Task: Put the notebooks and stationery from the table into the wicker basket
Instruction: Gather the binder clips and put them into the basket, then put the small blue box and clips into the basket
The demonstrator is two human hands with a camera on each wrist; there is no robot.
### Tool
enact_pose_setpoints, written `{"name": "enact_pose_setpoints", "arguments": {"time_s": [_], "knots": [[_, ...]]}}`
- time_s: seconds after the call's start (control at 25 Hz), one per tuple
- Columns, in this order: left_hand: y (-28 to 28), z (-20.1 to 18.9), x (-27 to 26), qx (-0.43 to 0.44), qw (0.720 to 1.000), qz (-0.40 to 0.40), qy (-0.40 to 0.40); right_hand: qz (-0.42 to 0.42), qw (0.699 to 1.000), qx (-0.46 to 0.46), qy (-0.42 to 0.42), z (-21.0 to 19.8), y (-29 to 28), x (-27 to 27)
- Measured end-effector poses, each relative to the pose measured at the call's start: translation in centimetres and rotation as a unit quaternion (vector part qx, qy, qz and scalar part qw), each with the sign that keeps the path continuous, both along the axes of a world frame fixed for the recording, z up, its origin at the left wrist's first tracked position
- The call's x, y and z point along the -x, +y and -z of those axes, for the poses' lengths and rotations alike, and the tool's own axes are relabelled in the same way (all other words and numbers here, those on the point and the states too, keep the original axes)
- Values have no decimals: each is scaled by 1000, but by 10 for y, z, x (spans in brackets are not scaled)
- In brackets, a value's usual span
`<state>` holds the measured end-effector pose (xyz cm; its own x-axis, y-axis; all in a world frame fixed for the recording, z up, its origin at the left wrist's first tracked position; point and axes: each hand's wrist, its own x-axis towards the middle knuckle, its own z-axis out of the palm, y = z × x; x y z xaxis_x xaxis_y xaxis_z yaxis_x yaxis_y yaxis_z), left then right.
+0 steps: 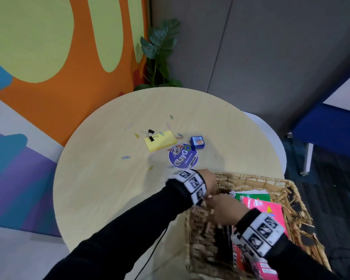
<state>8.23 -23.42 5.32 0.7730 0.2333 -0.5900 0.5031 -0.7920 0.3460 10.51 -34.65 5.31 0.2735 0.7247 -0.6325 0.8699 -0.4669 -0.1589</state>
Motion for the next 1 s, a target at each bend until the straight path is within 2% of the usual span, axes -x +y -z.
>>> {"name": "enact_pose_setpoints", "arguments": {"time_s": [0.04,0.12,0.24,0.36,0.52,0.64,0.76,0.88,1.0], "knots": [[20,-12,-1,22,998,-12,-52,1,1000,-21,-1,-14,4,-13],[62,-25,3,12,992,-19,-124,11,998,-68,-9,-37,22,-43],[133,-18,16,-41,979,-108,-166,37,989,-139,-32,-57,75,-85],[190,17,26,-63,962,-215,-156,18,987,-145,-71,-26,143,-124],[229,61,35,-56,937,-315,-137,6,994,-66,-82,38,199,-153],[244,80,34,-55,927,-344,-143,-18,994,-24,-106,74,209,-162],[260,91,22,-62,922,-344,-165,-7,993,-26,-114,85,208,-165],[278,95,2,-69,919,-339,-191,42,993,-68,-84,65,201,-164],[288,98,-20,-75,924,-328,-182,99,982,-149,-56,22,182,-152]]}}
